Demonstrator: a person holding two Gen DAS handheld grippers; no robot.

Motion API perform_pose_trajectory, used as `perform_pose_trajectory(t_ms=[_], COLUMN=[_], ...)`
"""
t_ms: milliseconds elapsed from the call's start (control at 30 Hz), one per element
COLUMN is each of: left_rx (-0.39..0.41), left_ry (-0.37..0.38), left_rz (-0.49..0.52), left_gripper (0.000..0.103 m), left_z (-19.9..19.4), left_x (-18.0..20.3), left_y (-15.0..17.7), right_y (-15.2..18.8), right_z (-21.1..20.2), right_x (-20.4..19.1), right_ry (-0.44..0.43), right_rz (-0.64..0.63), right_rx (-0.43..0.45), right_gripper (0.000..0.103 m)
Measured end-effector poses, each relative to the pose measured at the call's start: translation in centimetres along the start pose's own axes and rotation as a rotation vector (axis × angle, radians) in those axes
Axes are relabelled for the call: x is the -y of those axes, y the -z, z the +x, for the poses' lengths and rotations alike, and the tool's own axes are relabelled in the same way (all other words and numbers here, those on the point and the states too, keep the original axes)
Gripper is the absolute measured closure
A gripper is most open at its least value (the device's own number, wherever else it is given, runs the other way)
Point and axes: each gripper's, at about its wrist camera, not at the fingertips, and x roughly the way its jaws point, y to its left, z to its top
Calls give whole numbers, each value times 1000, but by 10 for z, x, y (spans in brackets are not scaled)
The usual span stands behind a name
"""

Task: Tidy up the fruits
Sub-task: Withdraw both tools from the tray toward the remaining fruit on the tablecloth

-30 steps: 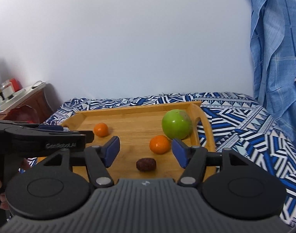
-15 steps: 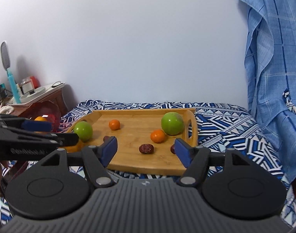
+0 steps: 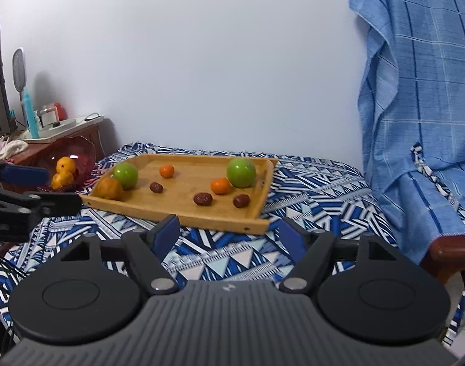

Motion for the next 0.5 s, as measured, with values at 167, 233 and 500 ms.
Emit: perform_pose_trajectory(t_ms=[167,233,500], left_rx=[51,59,14], left_ry=[10,15,19], left_rz=[22,19,-6], left_gripper=[26,25,23], left_z=[-22,-30,-38], left_x=[11,15,21], left_y=[-5,-6,5], right_y=[7,8,12], right_z=[-9,-13,-18], right_x=[12,16,22], right_ry=[17,25,37], right_rz=[27,34,48], right_rx=[1,6,3], right_gripper=[20,19,17])
